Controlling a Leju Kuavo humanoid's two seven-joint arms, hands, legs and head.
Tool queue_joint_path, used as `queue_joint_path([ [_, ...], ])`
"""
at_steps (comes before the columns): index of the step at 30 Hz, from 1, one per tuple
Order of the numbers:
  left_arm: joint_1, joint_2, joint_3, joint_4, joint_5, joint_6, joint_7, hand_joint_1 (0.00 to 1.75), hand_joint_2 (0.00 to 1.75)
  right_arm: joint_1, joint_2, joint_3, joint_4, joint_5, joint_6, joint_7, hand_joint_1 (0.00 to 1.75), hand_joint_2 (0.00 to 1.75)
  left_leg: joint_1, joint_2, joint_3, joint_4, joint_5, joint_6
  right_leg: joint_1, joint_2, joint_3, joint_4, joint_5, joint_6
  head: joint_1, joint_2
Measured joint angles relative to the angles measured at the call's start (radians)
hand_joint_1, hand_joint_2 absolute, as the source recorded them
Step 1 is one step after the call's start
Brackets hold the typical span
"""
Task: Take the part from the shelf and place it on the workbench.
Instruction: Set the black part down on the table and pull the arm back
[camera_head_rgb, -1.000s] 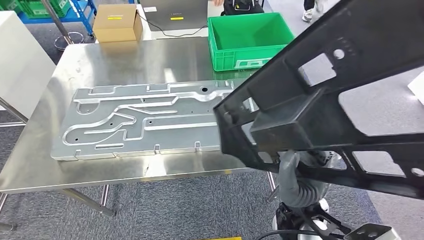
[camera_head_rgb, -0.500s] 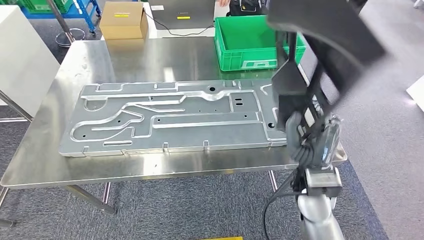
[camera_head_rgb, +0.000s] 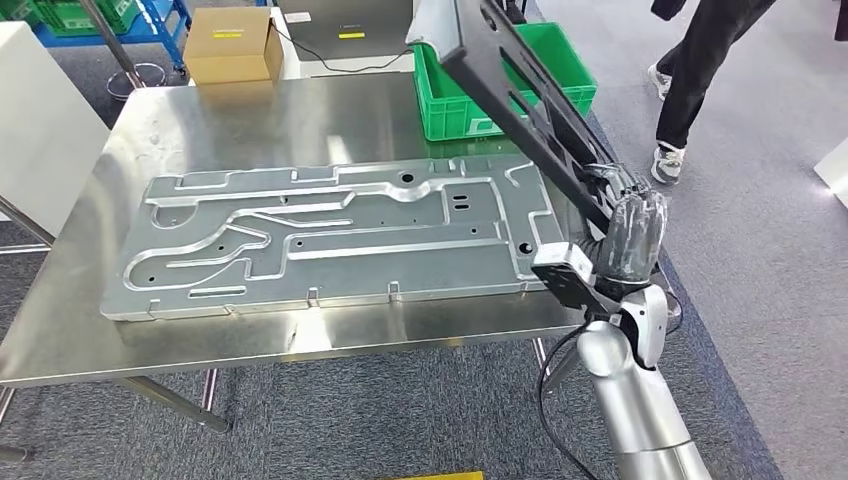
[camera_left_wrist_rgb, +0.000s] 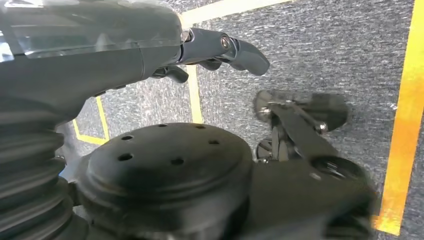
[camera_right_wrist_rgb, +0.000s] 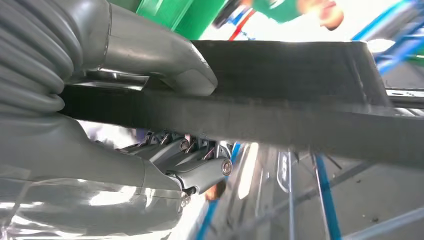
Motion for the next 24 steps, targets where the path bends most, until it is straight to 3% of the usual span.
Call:
queue_joint_path([
  [2, 0.000, -0.002, 0.000, 0.000, -0.001, -0.007, 0.003, 0.00, 1.75, -0.046, -0.016, -0.002, 0.089, 0.099, -0.025, 0.044, 1.75, 1.75, -0.003, 0.000, 0.025, -0.062, 0.015, 0.010, 0.003, 0.000, -0.006, 0.006, -0.003, 0.010, 0.001, 0.000],
  [4, 0.001, -0.006, 0.000, 0.000, -0.002, -0.013, 0.007, 0.00, 1.75, -0.095, -0.037, -0.003, 0.188, 0.168, -0.031, 0.074, 1.75, 1.75, -0.004, -0.002, 0.024, -0.067, 0.017, 0.020, 0.002, -0.001, -0.009, 0.006, -0.002, 0.020, 0.002, 0.000],
  [6, 0.000, -0.010, 0.000, 0.000, -0.003, -0.016, 0.008, 0.00, 1.75, -0.140, -0.060, -0.003, 0.277, 0.204, -0.032, 0.087, 1.75, 1.75, 0.000, -0.003, 0.026, -0.074, 0.023, 0.032, 0.000, -0.002, -0.020, 0.030, -0.020, 0.031, 0.002, 0.000],
  [9, -0.001, -0.016, 0.000, 0.000, -0.004, -0.021, 0.009, 0.00, 1.75, -0.209, -0.093, -0.001, 0.413, 0.253, -0.030, 0.120, 1.75, 1.75, 0.002, -0.004, 0.026, -0.077, 0.025, 0.040, -0.005, -0.002, -0.102, 0.197, -0.101, 0.047, 0.004, 0.000],
  [10, 0.000, -0.017, 0.000, 0.000, -0.005, -0.023, 0.010, 0.00, 1.75, -0.234, -0.104, 0.001, 0.468, 0.270, -0.026, 0.130, 1.75, 1.75, 0.001, -0.004, 0.026, -0.077, 0.025, 0.041, -0.007, -0.002, -0.134, 0.253, -0.117, 0.050, 0.004, 0.000],
  [11, 0.001, -0.018, -0.001, 0.000, -0.007, -0.024, 0.012, 0.00, 1.75, -0.258, -0.116, 0.002, 0.522, 0.283, -0.020, 0.138, 1.75, 1.75, 0.001, -0.005, 0.026, -0.076, 0.024, 0.042, -0.008, -0.002, -0.153, 0.282, -0.116, 0.052, 0.005, 0.000],
  [12, 0.001, -0.020, -0.002, -0.001, -0.008, -0.024, 0.014, 0.00, 1.75, -0.285, -0.129, 0.004, 0.577, 0.296, -0.008, 0.144, 1.75, 1.75, 0.001, -0.007, 0.027, -0.074, 0.022, 0.041, -0.009, -0.002, -0.152, 0.269, -0.094, 0.052, 0.005, 0.000],
  [14, 0.001, -0.026, -0.003, -0.001, -0.008, -0.019, 0.018, 0.00, 1.75, -0.345, -0.153, 0.009, 0.677, 0.323, 0.027, 0.156, 1.75, 1.75, 0.001, -0.009, 0.029, -0.071, 0.019, 0.037, -0.009, -0.002, -0.103, 0.145, -0.017, 0.047, 0.005, 0.000],
  [16, 0.000, -0.033, -0.003, -0.002, -0.008, -0.014, 0.021, 0.00, 1.75, -0.404, -0.171, 0.019, 0.757, 0.345, 0.065, 0.165, 1.75, 1.75, -0.003, -0.010, 0.028, -0.069, 0.016, 0.031, -0.003, -0.002, -0.054, 0.031, 0.029, 0.039, 0.004, 0.000],
  [18, 0.001, -0.037, -0.004, -0.003, -0.009, -0.013, 0.023, 0.00, 1.75, -0.445, -0.181, 0.027, 0.816, 0.354, 0.085, 0.169, 1.75, 1.75, -0.005, -0.010, 0.027, -0.070, 0.015, 0.024, 0.003, -0.001, -0.044, 0.007, 0.029, 0.031, 0.004, 0.000],
  [21, 0.002, -0.040, -0.004, -0.004, -0.009, -0.013, 0.023, 0.00, 1.75, -0.480, -0.187, 0.037, 0.871, 0.361, 0.095, 0.170, 1.75, 1.75, -0.005, -0.007, 0.021, -0.053, -0.002, 0.008, -0.003, -0.002, -0.039, -0.002, 0.032, 0.014, 0.003, 0.000],
  [22, 0.001, -0.041, -0.005, -0.004, -0.009, -0.014, 0.023, 0.00, 1.75, -0.490, -0.188, 0.042, 0.886, 0.367, 0.102, 0.172, 1.75, 1.75, -0.005, -0.006, 0.006, -0.019, -0.023, 0.004, -0.006, -0.003, -0.037, -0.005, 0.033, 0.008, 0.003, 0.000],
  [24, 0.001, -0.041, -0.006, -0.004, -0.010, -0.017, 0.023, 0.00, 1.75, -0.511, -0.188, 0.055, 0.915, 0.386, 0.127, 0.180, 1.75, 1.75, -0.004, -0.003, -0.053, 0.107, -0.083, 0.000, -0.005, -0.003, -0.036, -0.005, 0.032, 0.001, 0.002, 0.000],
])
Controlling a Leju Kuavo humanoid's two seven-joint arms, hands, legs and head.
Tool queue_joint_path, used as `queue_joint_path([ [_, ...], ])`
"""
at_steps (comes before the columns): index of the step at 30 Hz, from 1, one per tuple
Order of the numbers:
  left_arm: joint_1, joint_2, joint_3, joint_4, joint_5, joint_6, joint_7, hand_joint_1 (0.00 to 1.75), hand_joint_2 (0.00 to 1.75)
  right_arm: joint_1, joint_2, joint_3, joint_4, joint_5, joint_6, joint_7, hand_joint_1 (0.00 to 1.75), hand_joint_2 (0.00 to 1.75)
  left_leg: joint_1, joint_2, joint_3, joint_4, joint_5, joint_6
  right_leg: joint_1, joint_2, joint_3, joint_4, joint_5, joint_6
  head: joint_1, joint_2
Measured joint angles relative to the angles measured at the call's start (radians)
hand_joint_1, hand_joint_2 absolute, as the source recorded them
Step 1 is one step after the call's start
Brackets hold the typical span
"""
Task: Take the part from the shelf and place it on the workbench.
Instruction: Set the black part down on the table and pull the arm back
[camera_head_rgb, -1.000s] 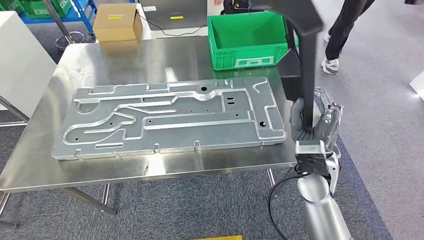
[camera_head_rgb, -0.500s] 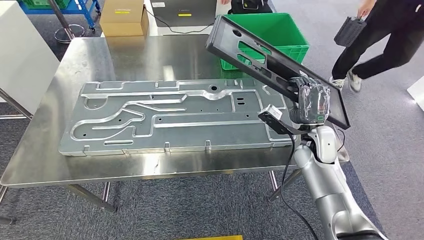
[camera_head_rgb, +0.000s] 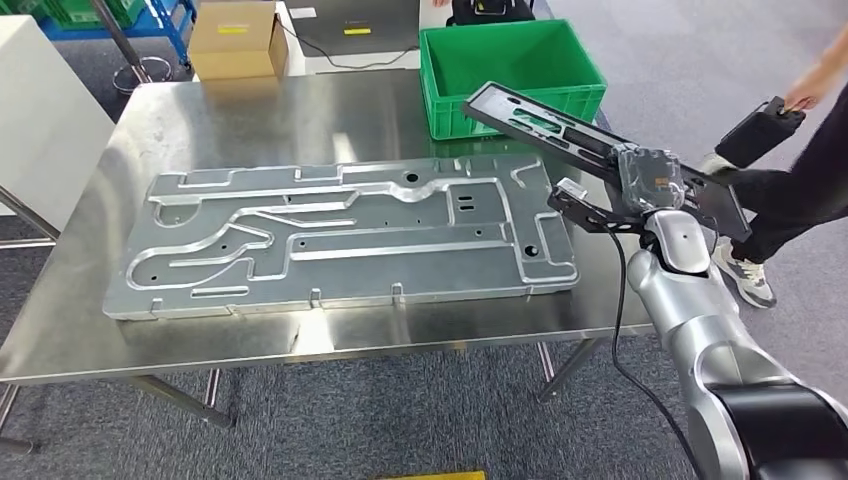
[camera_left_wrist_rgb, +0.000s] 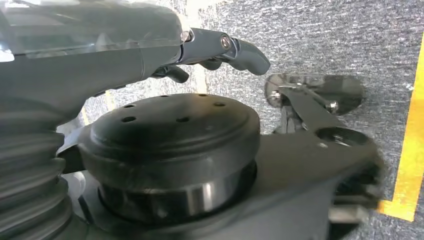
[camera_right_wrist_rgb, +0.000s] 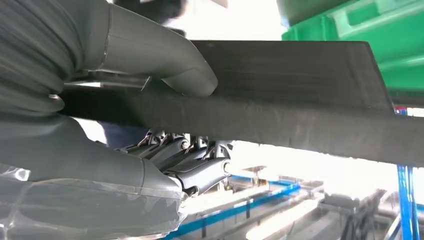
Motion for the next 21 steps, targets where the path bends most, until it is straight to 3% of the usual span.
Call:
queue_joint_path([
  [2, -0.002, 0.000, -0.001, 0.000, -0.001, -0.007, -0.001, 0.00, 1.75, -0.013, 0.000, 0.016, 0.028, 0.020, 0.035, 0.005, 1.75, 1.75, 0.000, 0.000, -0.052, 0.103, -0.028, -0.002, 0.003, 0.000, 0.001, 0.002, -0.002, -0.003, 0.000, 0.000],
  [3, -0.002, 0.000, -0.001, 0.000, -0.001, -0.011, -0.001, 0.00, 1.75, -0.017, 0.002, 0.024, 0.038, 0.030, 0.049, 0.004, 1.75, 1.75, 0.000, 0.000, -0.056, 0.104, -0.014, -0.001, 0.004, 0.000, 0.002, 0.003, -0.004, -0.004, 0.000, 0.000],
  [5, -0.002, -0.001, -0.002, 0.000, -0.001, -0.017, 0.002, 0.00, 1.75, -0.028, 0.013, 0.043, 0.055, 0.054, 0.076, 0.001, 1.75, 1.75, 0.000, 0.001, -0.011, 0.000, 0.057, 0.006, 0.006, 0.002, 0.004, 0.009, -0.009, -0.004, 0.000, 0.000],
  [7, -0.001, -0.002, -0.004, 0.000, -0.002, -0.021, 0.009, 0.00, 1.75, -0.047, 0.032, 0.067, 0.071, 0.086, 0.107, 0.004, 1.75, 1.75, -0.003, 0.002, 0.042, -0.118, 0.102, 0.015, 0.011, 0.006, 0.002, 0.017, -0.014, 0.001, 0.001, 0.000],
  [8, -0.001, -0.002, -0.006, 0.000, -0.003, -0.021, 0.014, 0.00, 1.75, -0.057, 0.042, 0.080, 0.079, 0.103, 0.125, 0.009, 1.75, 1.75, -0.004, 0.002, 0.055, -0.150, 0.107, 0.019, 0.012, 0.007, -0.001, 0.020, -0.015, 0.005, 0.001, 0.000],
  [12, -0.001, -0.007, -0.010, -0.001, -0.009, -0.027, 0.031, 0.00, 1.75, -0.090, 0.092, 0.145, 0.102, 0.164, 0.199, 0.032, 1.75, 1.75, -0.002, 0.003, 0.064, -0.172, 0.109, 0.033, 0.009, 0.007, -0.010, 0.031, -0.022, 0.023, 0.002, 0.000],
  [14, -0.003, -0.010, -0.013, -0.001, -0.010, -0.030, 0.036, 0.00, 1.75, -0.113, 0.119, 0.178, 0.111, 0.189, 0.232, 0.040, 1.75, 1.75, 0.002, 0.004, 0.068, -0.180, 0.114, 0.041, 0.004, 0.005, -0.044, 0.106, -0.067, 0.034, 0.005, 0.000],
  [16, -0.004, -0.012, -0.018, -0.001, -0.012, -0.031, 0.040, 0.00, 1.75, -0.138, 0.145, 0.209, 0.120, 0.214, 0.265, 0.048, 1.75, 1.75, 0.003, 0.003, 0.067, -0.180, 0.114, 0.043, -0.001, 0.004, -0.107, 0.238, -0.124, 0.045, 0.007, 0.000],
  [17, -0.003, -0.013, -0.019, -0.002, -0.014, -0.031, 0.040, 0.00, 1.75, -0.148, 0.159, 0.224, 0.124, 0.223, 0.280, 0.052, 1.75, 1.75, 0.003, 0.002, 0.068, -0.180, 0.114, 0.043, -0.004, 0.004, -0.131, 0.285, -0.136, 0.048, 0.007, 0.000],
  [18, -0.003, -0.013, -0.021, -0.002, -0.015, -0.031, 0.040, 0.00, 1.75, -0.157, 0.173, 0.237, 0.129, 0.230, 0.293, 0.056, 1.75, 1.75, 0.004, 0.001, 0.068, -0.179, 0.113, 0.042, -0.007, 0.003, -0.140, 0.298, -0.128, 0.051, 0.007, 0.000],
  [19, -0.003, -0.014, -0.023, -0.002, -0.017, -0.031, 0.040, 0.00, 1.75, -0.167, 0.186, 0.249, 0.132, 0.236, 0.303, 0.060, 1.75, 1.75, 0.005, 0.000, 0.069, -0.177, 0.111, 0.039, -0.010, 0.003, -0.130, 0.271, -0.101, 0.053, 0.007, 0.000],
  [21, -0.003, -0.015, -0.026, -0.002, -0.020, -0.031, 0.038, 0.00, 1.75, -0.191, 0.208, 0.271, 0.138, 0.245, 0.315, 0.062, 1.75, 1.75, 0.006, -0.001, 0.071, -0.173, 0.107, 0.032, -0.014, 0.002, -0.070, 0.141, -0.031, 0.054, 0.007, 0.000],
])
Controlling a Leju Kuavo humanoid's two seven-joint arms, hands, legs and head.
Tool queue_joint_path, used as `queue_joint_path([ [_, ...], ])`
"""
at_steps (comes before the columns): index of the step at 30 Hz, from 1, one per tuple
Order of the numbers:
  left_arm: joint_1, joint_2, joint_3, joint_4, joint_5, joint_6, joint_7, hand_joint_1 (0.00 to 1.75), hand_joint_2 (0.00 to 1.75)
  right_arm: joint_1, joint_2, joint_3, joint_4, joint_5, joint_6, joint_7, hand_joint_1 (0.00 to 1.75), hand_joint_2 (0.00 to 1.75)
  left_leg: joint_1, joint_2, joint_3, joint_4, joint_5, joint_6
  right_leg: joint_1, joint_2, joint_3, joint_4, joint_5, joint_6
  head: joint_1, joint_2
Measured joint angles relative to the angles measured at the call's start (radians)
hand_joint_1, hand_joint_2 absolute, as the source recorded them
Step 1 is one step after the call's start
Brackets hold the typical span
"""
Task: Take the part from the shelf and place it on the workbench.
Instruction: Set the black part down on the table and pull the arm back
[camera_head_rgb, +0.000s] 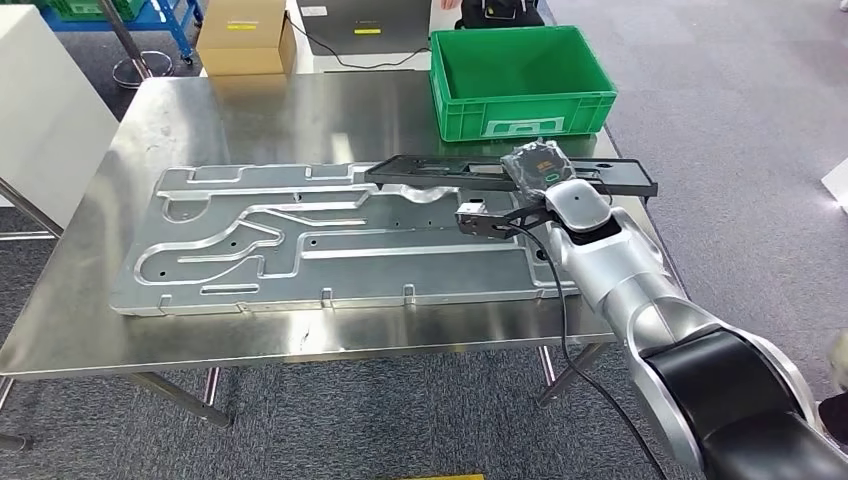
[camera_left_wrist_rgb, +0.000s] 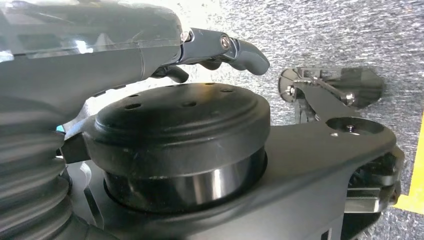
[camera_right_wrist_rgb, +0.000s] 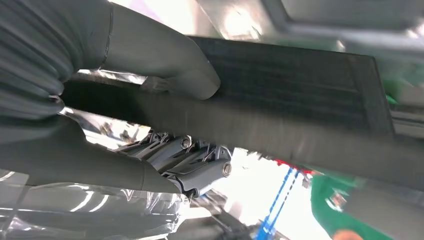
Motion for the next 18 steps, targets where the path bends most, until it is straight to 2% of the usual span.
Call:
queue_joint_path([
  [1, 0.000, -0.001, -0.002, 0.000, -0.001, 0.000, -0.001, 0.00, 1.75, -0.012, 0.010, 0.011, 0.002, 0.003, 0.004, 0.001, 1.75, 1.75, -0.001, 0.000, -0.001, 0.003, -0.002, -0.005, 0.001, 0.000, 0.027, -0.060, 0.021, -0.003, 0.000, 0.000],
  [2, 0.000, -0.001, -0.004, -0.001, -0.002, 0.000, -0.001, 0.00, 1.75, -0.022, 0.018, 0.021, 0.005, 0.004, 0.006, 0.002, 1.75, 1.75, -0.002, -0.001, -0.002, 0.004, -0.003, -0.010, 0.004, 0.000, 0.044, -0.098, 0.030, -0.007, -0.001, 0.000],
  [4, 0.000, -0.002, -0.005, -0.001, -0.003, 0.002, -0.001, 0.00, 1.75, -0.034, 0.029, 0.036, 0.009, 0.005, 0.009, 0.006, 1.75, 1.75, -0.003, -0.001, -0.003, 0.002, -0.002, -0.021, 0.011, 0.001, 0.050, -0.116, 0.026, -0.021, -0.001, 0.000],
  [5, 0.000, -0.002, -0.006, -0.001, -0.004, 0.003, -0.001, 0.00, 1.75, -0.037, 0.034, 0.042, 0.010, 0.005, 0.010, 0.008, 1.75, 1.75, -0.002, -0.001, -0.004, 0.001, -0.004, -0.027, 0.009, 0.000, 0.051, -0.118, 0.027, -0.028, -0.001, 0.000],
  [7, 0.000, -0.002, -0.006, -0.001, -0.005, 0.003, 0.000, 0.00, 1.75, -0.043, 0.041, 0.049, 0.011, 0.005, 0.011, 0.012, 1.75, 1.75, 0.000, 0.000, -0.016, 0.032, -0.027, -0.036, 0.006, -0.001, 0.056, -0.126, 0.031, -0.044, -0.002, 0.000],
  [8, 0.001, -0.002, -0.007, -0.001, -0.007, 0.003, 0.000, 0.00, 1.75, -0.045, 0.044, 0.051, 0.011, 0.004, 0.010, 0.013, 1.75, 1.75, 0.000, 0.001, -0.035, 0.077, -0.054, -0.039, 0.005, -0.002, 0.058, -0.129, 0.032, -0.050, -0.002, 0.000],
  [10, -0.001, -0.001, -0.009, -0.001, -0.009, 0.003, 0.002, 0.00, 1.75, -0.048, 0.049, 0.054, 0.012, 0.003, 0.008, 0.015, 1.75, 1.75, 0.001, 0.001, -0.093, 0.211, -0.116, -0.041, 0.008, -0.002, 0.059, -0.129, 0.031, -0.058, -0.002, 0.000],
  [11, -0.003, -0.001, -0.011, -0.001, -0.010, 0.003, 0.003, 0.00, 1.75, -0.048, 0.051, 0.056, 0.013, 0.001, 0.007, 0.016, 1.75, 1.75, 0.001, 0.001, -0.118, 0.267, -0.133, -0.042, 0.010, -0.002, 0.059, -0.128, 0.030, -0.059, -0.002, 0.000],
  [12, -0.005, 0.000, -0.013, -0.001, -0.011, 0.003, 0.004, 0.00, 1.75, -0.049, 0.054, 0.058, 0.015, 0.000, 0.006, 0.017, 1.75, 1.75, 0.001, 0.001, -0.128, 0.290, -0.130, -0.043, 0.011, -0.001, 0.060, -0.127, 0.029, -0.059, -0.002, 0.000],
  [13, -0.006, 0.000, -0.015, -0.001, -0.012, 0.004, 0.007, 0.00, 1.75, -0.050, 0.057, 0.060, 0.017, -0.002, 0.005, 0.018, 1.75, 1.75, 0.001, 0.001, -0.119, 0.275, -0.109, -0.043, 0.011, -0.001, 0.061, -0.125, 0.027, -0.059, -0.002, 0.000],
  [15, -0.005, 0.000, -0.020, -0.001, -0.015, 0.010, 0.014, 0.00, 1.75, -0.054, 0.062, 0.063, 0.019, -0.007, 0.002, 0.023, 1.75, 1.75, 0.004, 0.002, -0.065, 0.159, -0.042, -0.042, 0.011, 0.001, 0.062, -0.119, 0.022, -0.055, -0.002, 0.000],
  [17, -0.004, 0.000, -0.023, -0.002, -0.018, 0.016, 0.017, 0.00, 1.75, -0.061, 0.064, 0.065, 0.019, -0.012, -0.006, 0.029, 1.75, 1.75, 0.003, 0.003, -0.018, 0.058, -0.010, -0.039, 0.015, 0.002, 0.058, -0.110, 0.017, -0.047, -0.002, 0.000],
  [18, -0.003, 0.000, -0.024, -0.002, -0.019, 0.017, 0.018, 0.00, 1.75, -0.065, 0.063, 0.065, 0.019, -0.015, -0.010, 0.030, 1.75, 1.31, 0.003, 0.003, -0.010, 0.037, -0.012, -0.036, 0.017, 0.002, 0.054, -0.108, 0.017, -0.044, -0.001, 0.000],
])
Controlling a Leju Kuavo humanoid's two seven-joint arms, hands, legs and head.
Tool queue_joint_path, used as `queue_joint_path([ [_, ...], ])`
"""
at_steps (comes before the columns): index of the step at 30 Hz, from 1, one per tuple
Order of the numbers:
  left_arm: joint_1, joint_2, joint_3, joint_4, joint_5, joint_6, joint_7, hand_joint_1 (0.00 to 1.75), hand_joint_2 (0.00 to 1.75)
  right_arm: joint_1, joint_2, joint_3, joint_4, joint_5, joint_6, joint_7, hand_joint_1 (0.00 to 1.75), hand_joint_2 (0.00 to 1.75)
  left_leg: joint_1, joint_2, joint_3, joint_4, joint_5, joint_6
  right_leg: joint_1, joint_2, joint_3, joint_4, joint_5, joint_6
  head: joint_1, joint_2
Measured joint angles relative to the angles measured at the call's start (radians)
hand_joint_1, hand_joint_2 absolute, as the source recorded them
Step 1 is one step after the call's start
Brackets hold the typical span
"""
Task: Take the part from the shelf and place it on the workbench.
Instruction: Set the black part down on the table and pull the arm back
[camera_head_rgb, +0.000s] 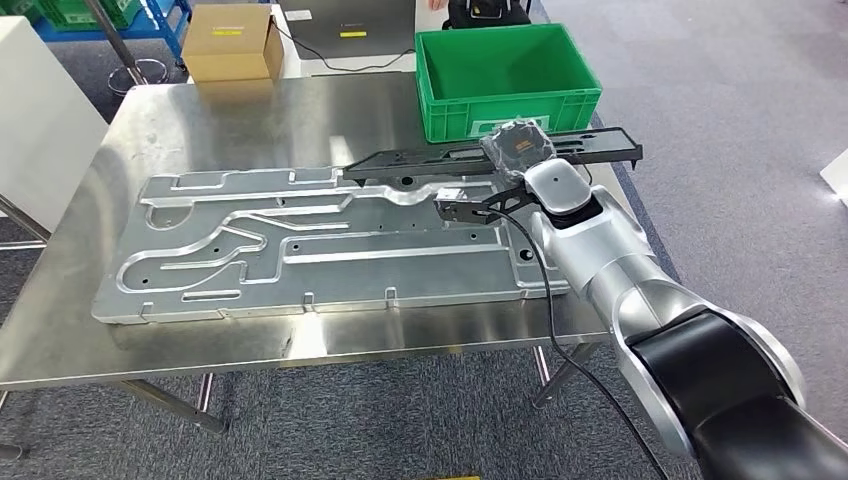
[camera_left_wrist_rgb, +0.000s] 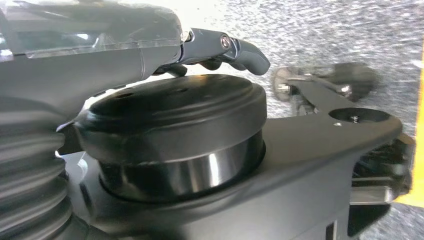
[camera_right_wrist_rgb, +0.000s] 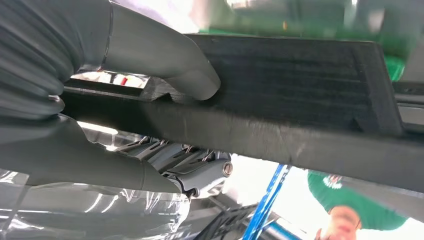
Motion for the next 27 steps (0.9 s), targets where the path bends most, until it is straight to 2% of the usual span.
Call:
queue_joint_path([
  [3, 0.002, 0.000, -0.003, 0.000, -0.001, 0.000, -0.001, 0.00, 1.75, -0.006, -0.003, 0.000, 0.000, -0.005, -0.011, 0.000, 1.75, 0.00, -0.001, -0.003, 0.000, -0.013, -0.004, 0.015, 0.001, -0.001, -0.007, 0.000, 0.005, 0.012, 0.001, 0.000],
  [4, 0.002, 0.000, -0.004, 0.000, -0.002, 0.000, -0.002, 0.00, 1.75, -0.008, -0.005, 0.000, 0.000, -0.007, -0.014, 0.000, 1.70, 0.00, -0.001, -0.004, 0.001, -0.017, -0.002, 0.020, 0.000, -0.002, -0.009, 0.004, 0.000, 0.018, 0.001, 0.000],
  [6, 0.001, -0.001, -0.006, -0.001, -0.003, 0.001, -0.005, 0.00, 1.75, -0.011, -0.010, 0.000, 0.000, -0.014, -0.025, 0.000, 1.34, 0.00, 0.003, -0.003, 0.003, -0.023, 0.002, 0.030, -0.003, -0.002, -0.031, 0.053, -0.032, 0.028, 0.001, 0.000],
  [8, 0.001, -0.001, -0.007, -0.001, -0.004, 0.003, -0.007, 0.00, 1.75, -0.014, -0.020, 0.000, 0.000, -0.027, -0.038, 0.002, 0.51, 0.00, 0.002, -0.002, 0.004, -0.023, 0.003, 0.037, -0.005, -0.003, -0.090, 0.176, -0.090, 0.035, 0.001, 0.000],
  [9, 0.001, -0.001, -0.007, -0.001, -0.004, 0.004, -0.007, 0.00, 1.75, -0.014, -0.026, -0.001, 0.001, -0.034, -0.042, 0.004, 0.26, 0.00, 0.002, -0.003, 0.004, -0.023, 0.002, 0.038, -0.005, -0.003, -0.121, 0.238, -0.111, 0.037, 0.001, 0.000],
  [10, 0.002, -0.001, -0.007, -0.001, -0.004, 0.006, -0.006, 0.00, 1.75, -0.014, -0.033, -0.002, 0.002, -0.041, -0.044, 0.007, 0.00, 0.00, 0.001, -0.004, 0.005, -0.023, 0.002, 0.039, -0.005, -0.003, -0.140, 0.274, -0.116, 0.038, 0.001, 0.000],
  [11, 0.002, -0.001, -0.007, -0.001, -0.004, 0.008, -0.005, 0.00, 1.75, -0.014, -0.039, -0.003, 0.002, -0.046, -0.044, 0.010, 0.00, 0.00, 0.000, -0.005, 0.006, -0.023, 0.002, 0.040, -0.004, -0.003, -0.141, 0.270, -0.100, 0.035, 0.001, 0.000],
  [12, 0.002, -0.001, -0.007, -0.001, -0.004, 0.010, -0.005, 0.00, 1.75, -0.016, -0.044, -0.005, 0.003, -0.050, -0.044, 0.014, 0.00, 0.00, -0.002, -0.006, 0.008, -0.023, 0.001, 0.040, -0.004, -0.002, -0.122, 0.226, -0.069, 0.031, 0.001, 0.000],
  [13, 0.001, -0.002, -0.007, -0.001, -0.003, 0.012, -0.005, 0.00, 1.75, -0.018, -0.049, -0.008, 0.003, -0.054, -0.044, 0.019, 0.00, 0.00, -0.003, -0.006, 0.010, -0.023, 0.000, 0.039, -0.001, -0.002, -0.088, 0.152, -0.030, 0.024, 0.001, 0.000],
  [15, 0.001, -0.004, -0.007, -0.002, -0.002, 0.017, -0.006, 0.00, 1.75, -0.027, -0.056, -0.016, 0.003, -0.066, -0.043, 0.030, 0.00, 0.00, -0.007, -0.005, 0.010, -0.024, -0.001, 0.035, 0.007, -0.003, -0.029, 0.028, 0.016, 0.010, 0.001, 0.000],
  [16, 0.001, -0.006, -0.007, -0.002, -0.001, 0.020, -0.008, 0.00, 1.75, -0.030, -0.059, -0.021, 0.003, -0.075, -0.043, 0.034, 0.00, 0.00, -0.007, -0.004, 0.010, -0.024, -0.002, 0.032, 0.011, -0.004, -0.016, -0.002, 0.022, 0.006, 0.001, 0.000],
  [17, 0.001, -0.006, -0.007, -0.002, 0.000, 0.023, -0.012, 0.00, 1.75, -0.032, -0.064, -0.027, 0.003, -0.088, -0.043, 0.038, 0.00, 0.00, -0.008, -0.004, 0.009, -0.025, -0.001, 0.028, 0.014, -0.004, -0.014, -0.008, 0.020, 0.004, 0.001, 0.000],
  [20, 0.001, -0.006, -0.007, -0.002, 0.005, 0.035, -0.024, 0.00, 1.75, -0.036, -0.077, -0.063, 0.002, -0.169, -0.045, 0.040, 0.00, 0.00, -0.009, -0.003, 0.008, -0.018, -0.013, 0.013, 0.007, -0.007, -0.004, -0.027, 0.028, -0.007, 0.000, 0.000],
  [22, 0.002, -0.005, -0.007, -0.002, 0.008, 0.039, -0.030, 0.00, 1.75, -0.040, -0.083, -0.103, 0.000, -0.229, -0.045, 0.039, 0.00, 0.00, -0.008, -0.002, -0.023, 0.056, -0.060, 0.006, 0.001, -0.010, 0.005, -0.039, 0.033, -0.014, -0.004, 0.000],
  [24, 0.001, -0.004, -0.006, -0.002, 0.010, 0.039, -0.037, 0.00, 1.75, -0.043, -0.089, -0.143, 0.000, -0.272, -0.042, 0.039, 0.00, 0.00, -0.005, -0.002, -0.081, 0.186, -0.116, -0.001, 0.001, -0.010, 0.006, -0.040, 0.033, -0.017, -0.005, 0.000],
  [25, 0.000, -0.003, -0.006, -0.002, 0.012, 0.040, -0.040, 0.00, 1.75, -0.042, -0.091, -0.164, 0.000, -0.304, -0.033, 0.038, 0.00, 0.00, -0.004, -0.002, -0.100, 0.230, -0.126, -0.004, 0.001, -0.009, 0.006, -0.039, 0.032, -0.018, -0.005, 0.000],
  [26, 0.000, -0.003, -0.006, -0.002, 0.013, 0.041, -0.043, 0.00, 1.75, -0.042, -0.092, -0.187, 0.000, -0.348, -0.021, 0.036, 0.00, 0.00, -0.003, -0.002, -0.105, 0.242, -0.119, -0.006, 0.001, -0.008, 0.007, -0.038, 0.031, -0.017, -0.005, 0.000],
  [27, -0.001, -0.002, -0.006, -0.002, 0.014, 0.044, -0.046, 0.00, 1.75, -0.043, -0.094, -0.222, 0.000, -0.416, 0.003, 0.033, 0.00, 0.00, -0.001, -0.001, -0.089, 0.210, -0.093, -0.007, 0.000, -0.006, 0.008, -0.035, 0.030, -0.016, -0.005, 0.000],
])
